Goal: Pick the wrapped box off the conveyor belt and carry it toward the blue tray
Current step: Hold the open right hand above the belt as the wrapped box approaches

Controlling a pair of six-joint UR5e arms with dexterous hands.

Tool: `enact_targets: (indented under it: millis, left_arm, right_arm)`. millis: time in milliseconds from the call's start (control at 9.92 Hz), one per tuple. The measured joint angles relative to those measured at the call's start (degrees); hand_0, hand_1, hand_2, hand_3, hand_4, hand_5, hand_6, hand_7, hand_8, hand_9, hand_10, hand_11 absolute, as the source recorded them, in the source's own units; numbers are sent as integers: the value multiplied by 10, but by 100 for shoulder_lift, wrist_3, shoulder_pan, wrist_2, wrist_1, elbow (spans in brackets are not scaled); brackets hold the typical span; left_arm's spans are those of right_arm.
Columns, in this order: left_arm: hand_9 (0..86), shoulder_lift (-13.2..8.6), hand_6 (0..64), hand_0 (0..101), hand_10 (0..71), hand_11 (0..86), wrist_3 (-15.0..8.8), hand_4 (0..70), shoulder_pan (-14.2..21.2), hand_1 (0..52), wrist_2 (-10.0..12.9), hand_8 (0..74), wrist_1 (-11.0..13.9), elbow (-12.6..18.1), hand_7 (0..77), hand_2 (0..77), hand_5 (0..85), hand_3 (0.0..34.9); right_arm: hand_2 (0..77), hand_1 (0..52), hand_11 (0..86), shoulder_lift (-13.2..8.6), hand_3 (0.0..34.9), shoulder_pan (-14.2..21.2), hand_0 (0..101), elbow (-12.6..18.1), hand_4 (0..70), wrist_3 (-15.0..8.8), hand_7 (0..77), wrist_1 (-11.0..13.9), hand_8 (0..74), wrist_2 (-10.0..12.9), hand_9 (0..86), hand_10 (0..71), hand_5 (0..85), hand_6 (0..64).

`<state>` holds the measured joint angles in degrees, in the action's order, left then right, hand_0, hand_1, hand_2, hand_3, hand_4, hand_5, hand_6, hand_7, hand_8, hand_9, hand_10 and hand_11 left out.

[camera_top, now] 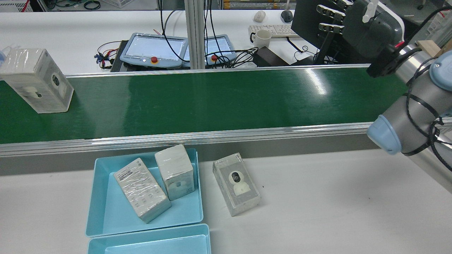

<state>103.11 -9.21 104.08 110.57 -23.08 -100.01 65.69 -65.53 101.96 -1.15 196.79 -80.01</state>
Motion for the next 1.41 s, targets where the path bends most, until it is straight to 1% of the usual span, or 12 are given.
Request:
enact_targets:
  millis: [101, 202, 403, 504, 605, 705, 806, 1008, 1109, 1209, 1310, 1411]
  left_arm:
    - [0, 0, 0, 0, 5, 0, 0, 0, 0, 0, 0, 5, 0, 0, 5, 11, 5, 0]
    - [0, 0, 0, 0, 5, 0, 0, 0, 0, 0, 0, 0, 0, 0, 5, 5, 5, 0]
    - [5, 0, 0, 0, 5, 0, 0, 5, 0, 0, 0, 0, 0, 0, 5, 11, 5, 0]
    - [5, 0, 0, 0, 0, 0, 0, 5, 0, 0, 0, 5, 0, 0, 5, 5, 5, 0]
    - [5, 0, 0, 0, 0, 0, 0, 5, 0, 0, 0, 5, 0, 0, 5, 11, 5, 0]
    - [0, 0, 0, 0, 5, 0, 0, 5, 0, 0, 0, 5, 0, 0, 5, 11, 5, 0]
    - [0, 0, 5, 0, 0, 0, 0, 0, 0, 0, 0, 5, 0, 0, 5, 11, 5, 0]
    - [0, 0, 5, 0, 5, 0, 0, 5, 0, 0, 0, 0, 0, 0, 5, 11, 5, 0]
    - [0, 0, 5, 0, 5, 0, 0, 5, 0, 0, 0, 5, 0, 0, 5, 5, 5, 0]
    - [0, 0, 5, 0, 5, 0, 0, 5, 0, 0, 0, 5, 0, 0, 5, 11, 5, 0]
    - [0, 0, 0, 0, 5, 0, 0, 5, 0, 0, 0, 5, 0, 0, 5, 5, 5, 0]
    - [0, 0, 0, 0, 5, 0, 0, 5, 0, 0, 0, 5, 0, 0, 5, 5, 5, 0]
  right_arm:
    - [16, 5, 11, -79, 307, 56, 31, -75, 65, -83, 125, 15, 82, -13, 11, 0, 158, 0]
    - [16, 5, 11, -149, 306, 72, 246, -56, 98, -252, 136, 35, 16, -40, 11, 0, 153, 0]
    - [16, 5, 11, -230, 306, 18, 246, 121, 98, -724, 136, 151, 16, -196, 11, 0, 153, 0]
    - [16, 22, 11, -251, 306, -1, 443, 217, 49, -932, 147, 329, 0, -271, 11, 0, 109, 0]
    - [147, 104, 11, -270, 305, 9, 433, 278, 5, -1108, 125, 519, 0, -310, 11, 5, 82, 0]
    - [125, 125, 11, -299, 307, 33, 431, 306, 5, -1229, 125, 636, 0, -326, 11, 5, 104, 0]
    - [125, 125, 11, -334, 307, 63, 431, 318, 5, -1316, 125, 710, 0, -336, 11, 5, 104, 0]
    - [125, 125, 11, -364, 306, 155, 431, 358, 5, -1369, 131, 757, 0, -341, 11, 22, 104, 0]
    - [120, 115, 65, -352, 305, 223, 418, 391, 5, -1378, 142, 767, 0, -338, 11, 22, 115, 0]
    - [125, 115, 49, -332, 305, 293, 418, 396, 16, -1383, 147, 775, 0, -335, 11, 22, 136, 0]
    - [125, 115, 49, -311, 305, 359, 417, 383, 5, -1388, 147, 778, 0, -328, 11, 22, 120, 0]
    - [136, 115, 49, -290, 305, 394, 417, 370, 16, -1390, 153, 783, 0, -321, 11, 16, 120, 0]
